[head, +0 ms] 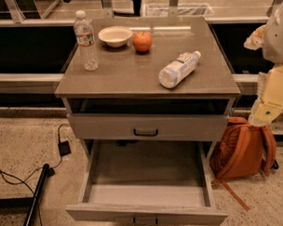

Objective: Close middle drawer

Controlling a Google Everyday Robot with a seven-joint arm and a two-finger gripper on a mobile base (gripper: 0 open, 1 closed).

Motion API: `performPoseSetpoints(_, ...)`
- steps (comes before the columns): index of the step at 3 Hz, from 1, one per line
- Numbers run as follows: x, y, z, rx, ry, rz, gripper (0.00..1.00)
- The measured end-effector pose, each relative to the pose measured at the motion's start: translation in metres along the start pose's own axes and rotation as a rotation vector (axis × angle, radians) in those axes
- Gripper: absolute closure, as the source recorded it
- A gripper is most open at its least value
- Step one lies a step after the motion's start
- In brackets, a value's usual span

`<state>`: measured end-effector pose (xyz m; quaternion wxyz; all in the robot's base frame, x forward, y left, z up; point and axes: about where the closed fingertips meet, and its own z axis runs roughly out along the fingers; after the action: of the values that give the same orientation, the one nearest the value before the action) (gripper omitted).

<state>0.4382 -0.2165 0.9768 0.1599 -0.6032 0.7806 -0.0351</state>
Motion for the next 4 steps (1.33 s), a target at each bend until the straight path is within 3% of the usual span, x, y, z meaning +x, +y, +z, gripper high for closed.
performPoseSetpoints(2, 0.001, 0.001, 0.019, -0.022, -0.023, 0.011, 0.00)
performPoseSetpoints(3, -0.001, 0.023, 0.059, -0.062, -0.102, -0.007, 0.00)
performPoseSetpoints(4, 0.014, 0.057, 0.132, -0.104, -0.167, -0.025, 0.00)
